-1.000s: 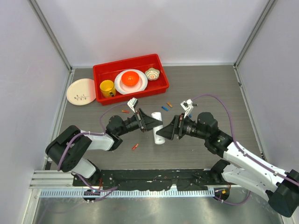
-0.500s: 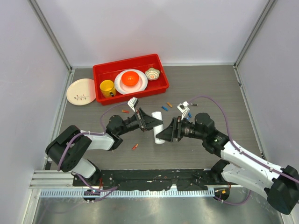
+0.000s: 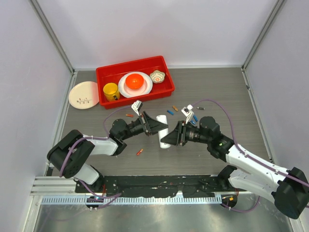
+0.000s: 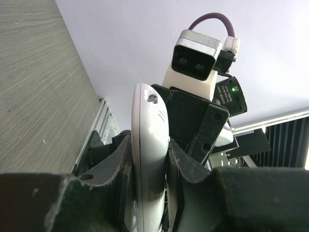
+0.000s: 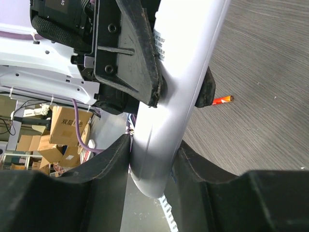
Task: Load the batteries into the remote control
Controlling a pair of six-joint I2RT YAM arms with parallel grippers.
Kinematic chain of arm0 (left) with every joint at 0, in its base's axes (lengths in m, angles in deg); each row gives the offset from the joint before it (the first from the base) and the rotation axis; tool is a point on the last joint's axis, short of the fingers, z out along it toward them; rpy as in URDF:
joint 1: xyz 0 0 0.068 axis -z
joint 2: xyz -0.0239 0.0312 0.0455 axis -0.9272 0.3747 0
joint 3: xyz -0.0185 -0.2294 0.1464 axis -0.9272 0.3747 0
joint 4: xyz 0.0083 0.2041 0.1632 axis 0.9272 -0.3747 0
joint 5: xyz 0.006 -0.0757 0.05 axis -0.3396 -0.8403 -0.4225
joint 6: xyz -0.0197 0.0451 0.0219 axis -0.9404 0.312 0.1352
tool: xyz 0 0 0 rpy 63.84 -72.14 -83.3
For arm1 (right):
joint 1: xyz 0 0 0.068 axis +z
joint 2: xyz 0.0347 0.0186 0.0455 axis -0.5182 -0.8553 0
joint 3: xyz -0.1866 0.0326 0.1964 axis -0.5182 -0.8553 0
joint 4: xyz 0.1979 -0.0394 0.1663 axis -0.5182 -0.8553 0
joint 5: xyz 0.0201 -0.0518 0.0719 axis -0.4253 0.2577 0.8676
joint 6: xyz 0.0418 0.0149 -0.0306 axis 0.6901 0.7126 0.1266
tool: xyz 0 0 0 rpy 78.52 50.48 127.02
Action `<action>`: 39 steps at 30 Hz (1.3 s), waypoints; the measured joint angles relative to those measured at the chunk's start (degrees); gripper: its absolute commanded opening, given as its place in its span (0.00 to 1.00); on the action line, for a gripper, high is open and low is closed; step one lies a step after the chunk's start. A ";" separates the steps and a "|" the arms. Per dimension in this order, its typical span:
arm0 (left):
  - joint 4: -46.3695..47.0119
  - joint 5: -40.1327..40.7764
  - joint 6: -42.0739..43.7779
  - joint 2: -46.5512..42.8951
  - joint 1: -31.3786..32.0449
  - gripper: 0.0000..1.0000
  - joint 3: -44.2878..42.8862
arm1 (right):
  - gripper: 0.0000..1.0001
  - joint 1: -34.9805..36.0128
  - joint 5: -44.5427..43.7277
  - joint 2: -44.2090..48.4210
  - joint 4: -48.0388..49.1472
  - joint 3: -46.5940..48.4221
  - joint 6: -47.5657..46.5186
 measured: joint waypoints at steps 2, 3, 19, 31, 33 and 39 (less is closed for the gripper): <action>0.15 -0.02 0.07 -0.02 -0.04 0.00 0.00 | 0.36 0.00 0.09 -0.15 0.26 0.00 0.46; 0.24 0.00 0.22 -0.02 -0.07 0.00 0.00 | 0.29 0.00 0.13 -0.31 0.28 0.00 0.81; 0.17 -0.09 1.03 -0.02 0.11 0.00 0.00 | 0.60 -0.11 0.59 0.57 2.21 -1.55 2.32; 0.22 -0.09 0.98 -0.02 0.22 0.00 0.00 | 0.52 -1.88 1.90 3.21 4.11 -3.17 4.04; 0.22 -0.09 0.98 -0.04 0.22 0.00 0.00 | 0.55 -1.88 2.08 3.10 4.46 -3.54 4.20; 0.22 -0.09 0.98 -0.17 0.33 0.00 0.00 | 0.55 -1.88 2.29 1.16 6.69 -3.80 5.40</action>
